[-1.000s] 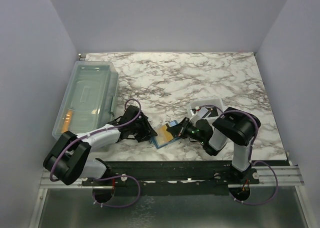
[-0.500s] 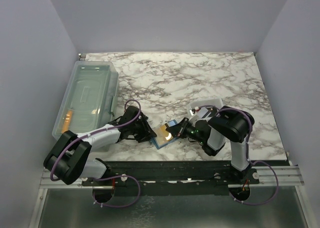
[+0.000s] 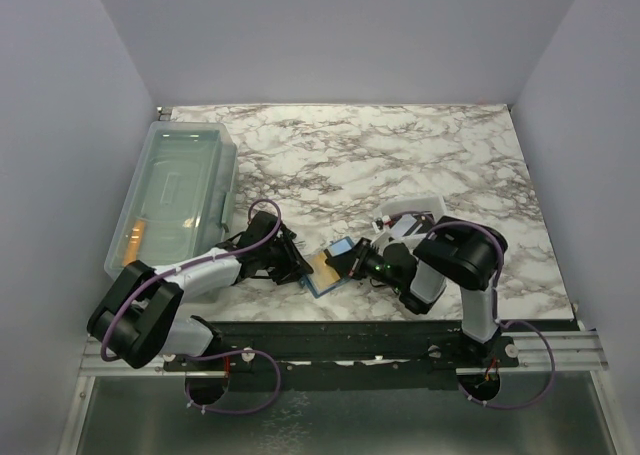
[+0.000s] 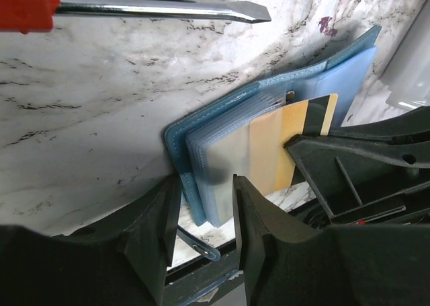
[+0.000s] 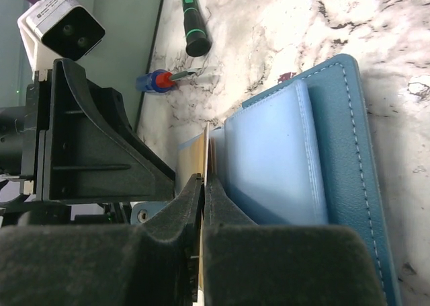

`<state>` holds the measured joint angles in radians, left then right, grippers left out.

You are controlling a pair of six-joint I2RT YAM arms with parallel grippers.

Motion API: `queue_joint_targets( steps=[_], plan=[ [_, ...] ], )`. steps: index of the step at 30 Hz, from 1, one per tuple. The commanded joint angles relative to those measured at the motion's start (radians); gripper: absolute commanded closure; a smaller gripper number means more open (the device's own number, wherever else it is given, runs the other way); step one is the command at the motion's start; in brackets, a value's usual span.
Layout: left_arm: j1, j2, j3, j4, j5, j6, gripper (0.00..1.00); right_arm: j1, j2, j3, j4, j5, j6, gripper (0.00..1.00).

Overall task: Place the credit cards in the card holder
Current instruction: Insert the credit card into the card holder.

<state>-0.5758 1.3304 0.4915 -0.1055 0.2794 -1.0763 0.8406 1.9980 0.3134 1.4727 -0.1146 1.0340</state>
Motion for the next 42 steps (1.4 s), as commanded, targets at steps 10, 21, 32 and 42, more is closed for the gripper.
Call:
queue_joint_targets(
  steps=[10,21,32,42],
  plan=[
    [0.013,-0.001,-0.052,-0.076,-0.004,0.041,0.5,0.023,-0.295,0.067,-0.741,0.108,-0.173,0.43],
    [0.017,-0.052,-0.036,-0.165,-0.015,0.109,0.44,0.023,-0.374,0.253,-1.116,0.13,-0.338,0.33],
    [0.018,0.054,-0.002,-0.157,-0.051,0.118,0.66,0.097,-0.33,0.319,-1.108,0.073,-0.405,0.55],
    [0.017,0.081,0.028,-0.135,-0.065,0.137,0.67,0.175,-0.367,0.337,-1.198,0.192,-0.393,0.45]
  ],
)
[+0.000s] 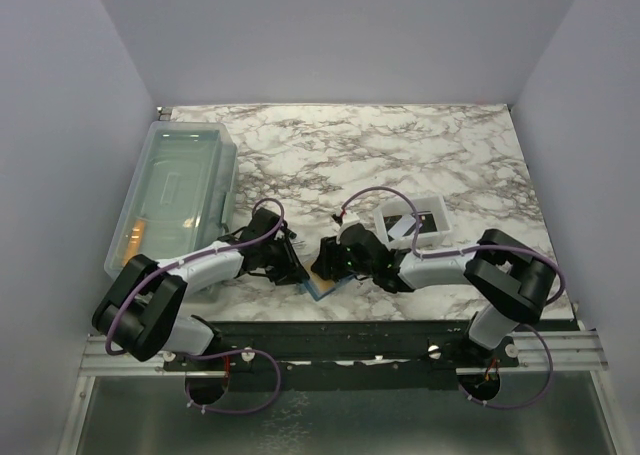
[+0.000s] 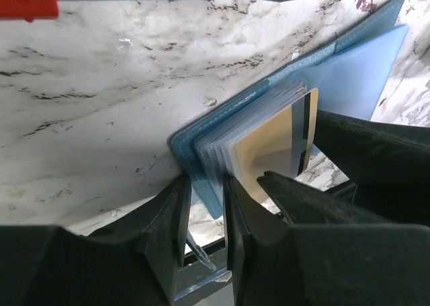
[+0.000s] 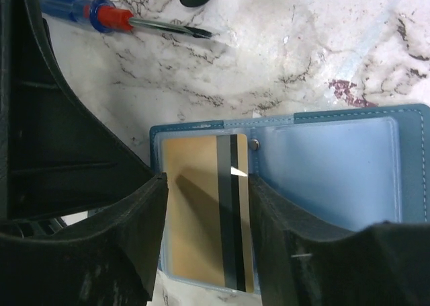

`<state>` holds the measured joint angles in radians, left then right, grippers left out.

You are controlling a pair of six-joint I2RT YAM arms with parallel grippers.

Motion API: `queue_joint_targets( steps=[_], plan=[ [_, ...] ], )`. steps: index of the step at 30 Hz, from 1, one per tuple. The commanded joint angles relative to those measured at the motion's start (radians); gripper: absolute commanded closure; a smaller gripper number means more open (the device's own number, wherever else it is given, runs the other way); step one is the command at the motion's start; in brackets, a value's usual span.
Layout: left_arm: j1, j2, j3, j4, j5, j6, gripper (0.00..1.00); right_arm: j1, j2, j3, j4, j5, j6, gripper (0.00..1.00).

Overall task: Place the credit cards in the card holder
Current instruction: Insert the credit card into the card holder.

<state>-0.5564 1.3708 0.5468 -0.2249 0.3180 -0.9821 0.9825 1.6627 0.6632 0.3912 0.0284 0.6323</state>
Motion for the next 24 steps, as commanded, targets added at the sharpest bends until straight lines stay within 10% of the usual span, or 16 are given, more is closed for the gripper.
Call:
queue_joint_targets(
  steps=[1,24],
  plan=[
    [-0.002,0.035,-0.033,-0.016,-0.105,0.044,0.67,0.033,-0.048,-0.008,-0.145,0.06,0.002,0.43],
    [0.001,-0.002,-0.026,-0.02,-0.085,0.05,0.64,0.085,-0.067,0.14,-0.367,0.146,0.189,0.41]
  ],
)
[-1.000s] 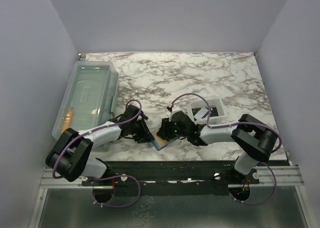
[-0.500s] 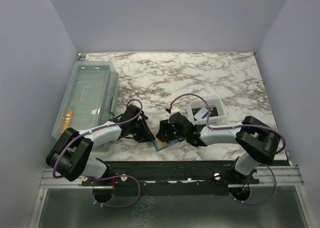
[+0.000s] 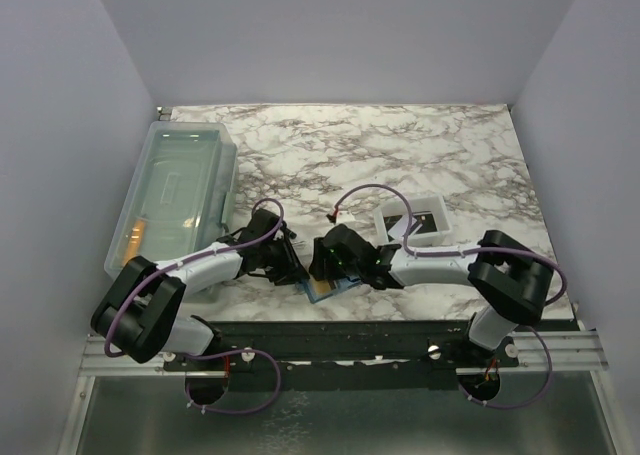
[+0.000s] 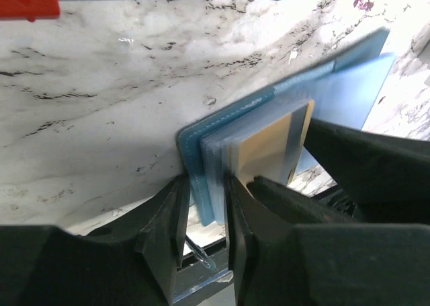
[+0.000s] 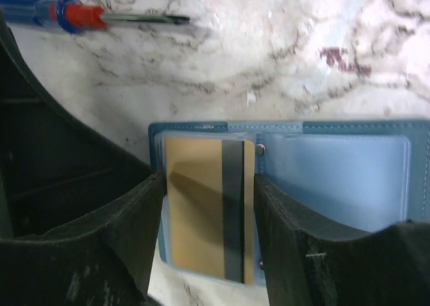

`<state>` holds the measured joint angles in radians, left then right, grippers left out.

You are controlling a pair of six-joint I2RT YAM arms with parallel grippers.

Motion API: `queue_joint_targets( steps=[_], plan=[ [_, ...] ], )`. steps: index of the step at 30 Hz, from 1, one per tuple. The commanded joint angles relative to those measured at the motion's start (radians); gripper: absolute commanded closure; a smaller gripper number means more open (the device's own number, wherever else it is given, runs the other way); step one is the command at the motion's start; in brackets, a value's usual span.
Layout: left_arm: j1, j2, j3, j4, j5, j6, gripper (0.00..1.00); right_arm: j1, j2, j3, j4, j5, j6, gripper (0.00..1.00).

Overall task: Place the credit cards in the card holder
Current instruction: Insert the credit card into the card holder, then pick up the credit card from the storage box.

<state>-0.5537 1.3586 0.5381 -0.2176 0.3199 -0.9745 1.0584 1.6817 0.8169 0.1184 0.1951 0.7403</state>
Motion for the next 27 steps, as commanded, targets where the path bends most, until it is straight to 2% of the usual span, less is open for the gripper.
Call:
queue_joint_targets(
  steps=[1,8,12,15,19,24,27],
  plan=[
    [-0.002,0.009,-0.015,-0.029,-0.086,0.049,0.6,-0.003,-0.112,-0.015,-0.112,-0.015,0.075,0.41],
    [0.001,-0.04,0.004,-0.082,-0.109,0.101,0.39,-0.148,-0.253,0.081,-0.342,0.01,-0.045,0.37],
    [0.001,-0.058,0.052,-0.144,-0.111,0.163,0.31,-0.302,-0.306,0.132,-0.459,-0.009,-0.143,0.25],
    [0.001,-0.082,0.084,-0.165,-0.106,0.209,0.28,-0.443,-0.317,0.16,-0.508,-0.089,-0.196,0.18],
    [0.001,-0.089,0.152,-0.166,-0.047,0.29,0.26,-0.648,-0.285,0.2,-0.563,-0.168,-0.248,0.17],
    [-0.001,-0.024,0.258,-0.147,0.09,0.362,0.26,-0.816,-0.205,0.206,-0.604,-0.278,-0.302,0.12],
    [-0.013,0.04,0.312,-0.087,0.153,0.356,0.26,-0.867,-0.166,0.186,-0.6,-0.313,-0.318,0.1]
  ],
)
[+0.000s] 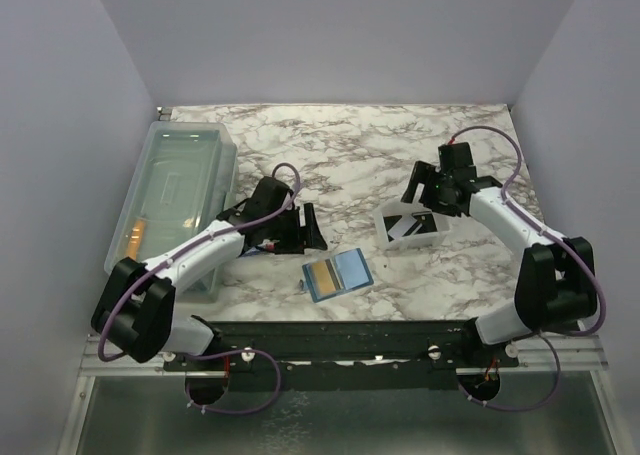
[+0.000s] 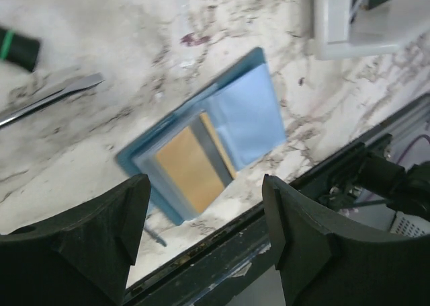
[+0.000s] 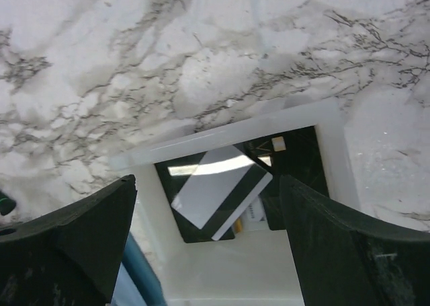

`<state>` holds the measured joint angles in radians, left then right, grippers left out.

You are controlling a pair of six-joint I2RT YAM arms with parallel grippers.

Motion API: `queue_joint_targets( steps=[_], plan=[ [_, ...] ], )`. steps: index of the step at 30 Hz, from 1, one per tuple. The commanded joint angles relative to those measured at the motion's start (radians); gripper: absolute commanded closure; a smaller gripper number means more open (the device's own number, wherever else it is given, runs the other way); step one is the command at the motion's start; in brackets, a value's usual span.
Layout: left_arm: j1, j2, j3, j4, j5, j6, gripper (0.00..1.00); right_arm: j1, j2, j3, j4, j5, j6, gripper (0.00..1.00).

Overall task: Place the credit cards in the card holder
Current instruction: Pick up the credit card from the storage box.

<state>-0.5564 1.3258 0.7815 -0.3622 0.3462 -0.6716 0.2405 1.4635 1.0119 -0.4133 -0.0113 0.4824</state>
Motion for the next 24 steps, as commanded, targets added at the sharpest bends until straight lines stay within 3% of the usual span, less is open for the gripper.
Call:
queue_joint_targets(
  steps=[1,7,17,24],
  plan=[
    [-0.015,0.098,0.085,0.084,0.145,0.043,0.26,-0.057,0.06,-0.018,-0.06,-0.109,-0.065,0.09],
    [-0.07,0.361,0.262,0.23,0.235,-0.066,0.27,-0.101,0.119,-0.059,0.008,-0.168,-0.076,0.09],
    [-0.133,0.747,0.573,0.252,0.264,-0.221,0.39,-0.101,0.202,-0.094,0.097,-0.344,-0.061,0.15],
    [-0.139,0.828,0.632,0.252,0.279,-0.248,0.48,-0.101,0.191,-0.114,0.214,-0.528,0.028,0.36]
  ],
)
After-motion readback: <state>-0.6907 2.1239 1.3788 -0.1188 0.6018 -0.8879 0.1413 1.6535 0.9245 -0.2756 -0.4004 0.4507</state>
